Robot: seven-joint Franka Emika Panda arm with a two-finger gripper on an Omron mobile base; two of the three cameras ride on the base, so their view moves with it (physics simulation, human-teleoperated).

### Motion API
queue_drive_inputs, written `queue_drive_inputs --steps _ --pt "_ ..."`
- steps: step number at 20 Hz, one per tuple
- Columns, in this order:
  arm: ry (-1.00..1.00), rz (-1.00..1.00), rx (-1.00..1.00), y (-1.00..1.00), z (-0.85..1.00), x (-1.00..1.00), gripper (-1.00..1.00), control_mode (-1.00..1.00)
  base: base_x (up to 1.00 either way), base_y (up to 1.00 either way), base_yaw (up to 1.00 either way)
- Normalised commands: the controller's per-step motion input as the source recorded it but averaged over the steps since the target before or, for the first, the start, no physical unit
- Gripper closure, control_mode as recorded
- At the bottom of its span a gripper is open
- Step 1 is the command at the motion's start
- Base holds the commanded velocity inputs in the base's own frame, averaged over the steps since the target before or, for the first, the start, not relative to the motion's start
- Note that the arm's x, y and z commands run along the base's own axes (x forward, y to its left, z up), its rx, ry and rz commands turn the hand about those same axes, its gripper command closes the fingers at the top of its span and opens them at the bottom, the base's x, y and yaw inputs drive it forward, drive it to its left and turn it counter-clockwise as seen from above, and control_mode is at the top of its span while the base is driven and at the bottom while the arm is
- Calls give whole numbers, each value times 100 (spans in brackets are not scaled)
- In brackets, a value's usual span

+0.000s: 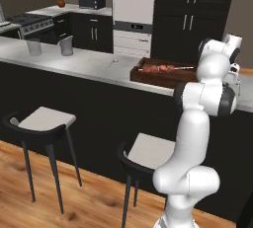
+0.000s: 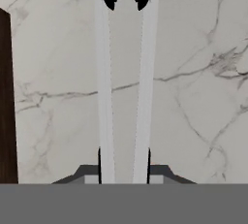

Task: Take the tongs from the drawer on the right and place them on the dining counter next to the tray containing the kebab skewer.

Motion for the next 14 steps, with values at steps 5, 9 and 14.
queue_drive_inputs --steps 5,9,14 --pt "-1 -2 0 -4 -24 24 100 -100 0 0 0" --pt "0 -1 0 -6 -16 29 100 -100 0 0 0" --pt "0 0 0 -6 -16 36 100 -100 0 0 0"
